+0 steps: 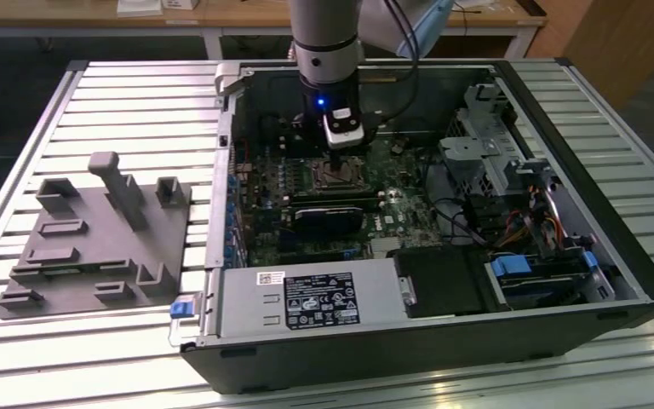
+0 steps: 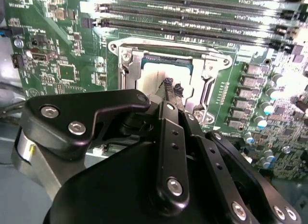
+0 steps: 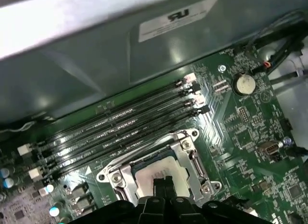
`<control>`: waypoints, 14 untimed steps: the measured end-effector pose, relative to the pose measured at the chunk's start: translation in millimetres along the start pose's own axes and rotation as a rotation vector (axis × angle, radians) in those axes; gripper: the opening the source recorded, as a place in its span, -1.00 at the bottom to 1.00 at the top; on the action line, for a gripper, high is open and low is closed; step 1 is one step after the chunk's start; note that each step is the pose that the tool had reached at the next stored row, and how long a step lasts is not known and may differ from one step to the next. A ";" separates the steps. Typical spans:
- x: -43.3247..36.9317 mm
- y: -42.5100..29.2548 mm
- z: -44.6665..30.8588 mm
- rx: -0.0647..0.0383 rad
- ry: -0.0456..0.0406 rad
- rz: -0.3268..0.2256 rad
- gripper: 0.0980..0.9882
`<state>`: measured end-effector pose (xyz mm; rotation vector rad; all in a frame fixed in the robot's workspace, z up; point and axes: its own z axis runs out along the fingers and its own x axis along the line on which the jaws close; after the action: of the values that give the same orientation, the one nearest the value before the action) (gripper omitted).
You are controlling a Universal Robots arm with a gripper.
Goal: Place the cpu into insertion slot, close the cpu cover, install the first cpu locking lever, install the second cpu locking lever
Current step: 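Install the first cpu locking lever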
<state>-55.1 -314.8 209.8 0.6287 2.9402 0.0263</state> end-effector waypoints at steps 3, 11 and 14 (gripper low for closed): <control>0.0 0.0 0.1 -0.004 0.0011 -0.042 -0.98; -1.2 0.4 -9.1 -0.003 0.0002 -0.075 -0.98; -2.3 0.8 -17.8 -0.002 -0.0001 -0.076 -0.98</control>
<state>-55.1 -314.8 227.8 0.5160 2.9611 0.0210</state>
